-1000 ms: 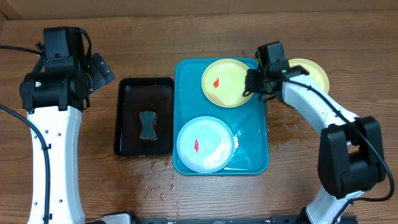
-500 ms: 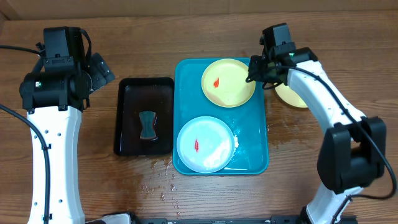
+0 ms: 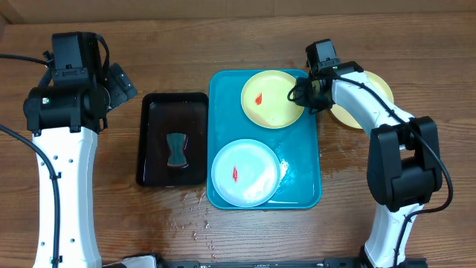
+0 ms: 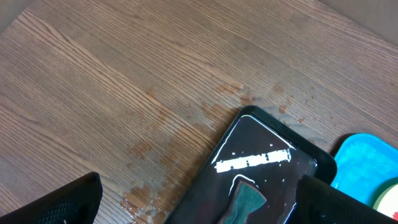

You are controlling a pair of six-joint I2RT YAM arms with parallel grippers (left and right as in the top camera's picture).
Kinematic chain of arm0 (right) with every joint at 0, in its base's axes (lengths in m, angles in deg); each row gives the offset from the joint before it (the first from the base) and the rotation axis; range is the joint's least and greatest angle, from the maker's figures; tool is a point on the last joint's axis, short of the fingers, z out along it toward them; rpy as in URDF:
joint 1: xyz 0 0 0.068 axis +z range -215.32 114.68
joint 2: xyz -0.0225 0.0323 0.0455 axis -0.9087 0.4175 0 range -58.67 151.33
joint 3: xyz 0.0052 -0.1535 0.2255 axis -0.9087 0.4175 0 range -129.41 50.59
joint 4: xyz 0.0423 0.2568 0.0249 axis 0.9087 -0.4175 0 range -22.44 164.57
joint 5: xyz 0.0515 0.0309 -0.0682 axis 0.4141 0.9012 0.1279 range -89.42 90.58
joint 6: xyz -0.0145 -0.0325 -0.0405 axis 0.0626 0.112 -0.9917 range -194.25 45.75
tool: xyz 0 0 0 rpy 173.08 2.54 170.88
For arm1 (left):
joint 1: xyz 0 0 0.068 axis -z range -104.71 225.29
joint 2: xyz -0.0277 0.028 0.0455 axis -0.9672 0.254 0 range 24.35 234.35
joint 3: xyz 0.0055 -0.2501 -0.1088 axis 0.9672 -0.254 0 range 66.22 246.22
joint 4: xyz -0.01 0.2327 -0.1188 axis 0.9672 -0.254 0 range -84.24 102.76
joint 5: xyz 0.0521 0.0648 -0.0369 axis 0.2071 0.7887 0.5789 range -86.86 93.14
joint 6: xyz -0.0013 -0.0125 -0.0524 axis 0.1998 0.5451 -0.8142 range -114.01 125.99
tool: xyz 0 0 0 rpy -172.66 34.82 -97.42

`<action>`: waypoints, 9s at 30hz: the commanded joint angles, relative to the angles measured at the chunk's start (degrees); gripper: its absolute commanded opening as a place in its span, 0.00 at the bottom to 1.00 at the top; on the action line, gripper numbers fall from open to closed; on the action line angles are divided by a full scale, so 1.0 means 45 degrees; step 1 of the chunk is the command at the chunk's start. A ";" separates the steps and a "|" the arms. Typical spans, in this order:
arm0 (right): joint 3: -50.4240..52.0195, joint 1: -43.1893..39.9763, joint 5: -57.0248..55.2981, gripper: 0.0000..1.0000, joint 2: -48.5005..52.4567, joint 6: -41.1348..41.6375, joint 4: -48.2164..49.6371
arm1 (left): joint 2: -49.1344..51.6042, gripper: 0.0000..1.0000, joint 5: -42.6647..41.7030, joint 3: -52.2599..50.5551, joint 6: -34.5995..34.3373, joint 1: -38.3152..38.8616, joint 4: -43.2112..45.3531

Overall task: Clean dirty plates on tray and stack at the side
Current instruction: 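Grip the rim of the moved yellow plate with the right gripper, then lower the left gripper into the black tray and grasp the sponge, then lift the sponge with the left gripper over the held yellow plate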

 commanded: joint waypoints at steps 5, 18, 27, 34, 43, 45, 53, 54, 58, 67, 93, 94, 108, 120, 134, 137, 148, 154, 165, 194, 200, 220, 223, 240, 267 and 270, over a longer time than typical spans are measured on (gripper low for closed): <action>0.0253 -0.0015 -0.0787 0.19 0.0097 0.0097 0.0442 | 0.0049 1.00 -0.0005 0.0102 -0.0267 0.0005 -0.0005; 0.0670 0.0000 -0.0777 0.13 0.0097 0.0097 0.0661 | 0.0049 1.00 -0.0005 0.0102 -0.0267 0.0015 -0.0005; 0.0670 0.0005 0.0971 0.04 0.0097 -0.1486 0.1239 | 0.0049 1.00 -0.0005 0.0102 -0.0267 0.0015 -0.0005; 0.0670 0.0112 0.1078 0.04 0.0097 -0.2239 0.1642 | 0.0049 1.00 -0.0005 0.0102 -0.0267 0.0015 -0.0005; 0.0670 0.0131 0.1078 0.29 0.0097 -0.1282 0.1370 | 0.0049 1.00 -0.0005 0.0102 -0.0267 0.0015 -0.0005; 0.0670 0.0131 0.1078 0.27 0.0097 -0.1282 0.1326 | 0.0049 1.00 -0.0005 0.0102 -0.0262 0.0015 -0.0005; 0.0670 0.0131 0.0986 0.14 0.0097 -0.1001 0.1331 | 0.0049 1.00 -0.0005 0.0102 -0.0267 0.0024 -0.0005; 0.0670 0.0131 0.0986 0.14 0.0097 -0.1005 0.1336 | 0.0049 1.00 -0.0010 0.0102 -0.0325 0.0024 0.0175; 0.0670 0.0131 0.0996 0.15 0.0097 -0.1001 0.1336 | 0.0049 1.00 -0.0015 0.0107 -0.0316 0.0024 0.0787; 0.0670 0.0131 0.1506 0.55 0.0097 -0.0996 0.1190 | 0.0121 1.00 -0.4804 -0.0146 0.0699 0.0073 -0.0889; 0.0670 0.0141 0.2084 0.61 0.0097 -0.0937 0.1384 | 0.3764 0.49 -0.5843 -0.4240 0.3094 0.1530 0.0136; 0.0670 0.0141 0.2079 0.52 0.0097 -0.0889 0.1384 | 0.3803 0.50 -0.5843 -0.4240 0.3094 0.1525 0.0262; 0.0903 0.0141 0.1307 0.20 0.0097 0.0631 0.1462 | 0.3759 0.42 -0.4507 -0.3968 0.3031 0.1530 0.0549; 0.0903 0.0141 0.1311 0.15 0.0097 0.0641 0.1486 | 0.3774 0.41 -0.4051 -0.5727 0.2370 0.2453 0.2647; 0.0903 0.0141 0.1311 0.14 0.0097 0.0636 0.1481 | 0.3818 0.37 -0.3147 -0.6008 0.2084 0.2506 0.2997; 0.0903 0.0141 0.1316 0.14 0.0097 0.0641 0.1486 | 0.3818 0.35 -0.3152 -0.6305 0.2084 0.2511 0.3366; 0.0903 0.0141 0.1316 0.14 0.0097 0.0636 0.1486 | 0.3818 0.32 -0.2992 -0.6878 0.2516 0.2531 0.4328; 0.0903 0.0141 0.1316 0.14 0.0097 0.0641 0.1486 | 0.3818 0.25 -0.2871 -0.7257 0.2516 0.2531 0.4731; 0.0903 0.0141 0.1311 0.15 0.0097 0.0675 0.1491 | 0.3818 0.24 -0.2895 -0.7315 0.2516 0.2531 0.4843; 0.0908 0.0141 0.1302 0.13 0.0097 0.1821 0.1506 | 0.0427 0.04 -0.1821 -0.4056 0.3619 0.2535 0.4163; 0.0957 0.0146 0.0967 0.08 0.0097 0.2064 0.1647 | 0.0452 0.04 -0.1821 -0.2725 0.3866 0.2531 0.3823; 0.1171 0.0505 0.1559 0.04 0.0097 0.2433 0.1365 | 0.3376 0.04 -0.3167 0.0869 0.4755 0.2545 0.0238; 0.1171 0.0500 0.1564 0.04 0.0097 0.2322 0.1321 | 0.3983 0.04 -0.3254 0.0869 0.4818 0.2623 0.0175; 0.1166 0.0500 0.2093 0.04 0.0097 0.1127 0.1700 | 0.4862 0.04 -0.3376 0.0855 0.2647 0.5319 0.3138; 0.1307 0.0505 0.2181 0.04 0.0097 0.1579 0.1719 | 0.8927 0.04 -0.3512 0.0845 0.1831 0.6528 0.6543; 0.1307 0.0505 0.2181 0.04 0.0097 0.1579 0.1715 | 0.9209 0.04 -0.3536 0.0845 0.1729 0.6426 0.6543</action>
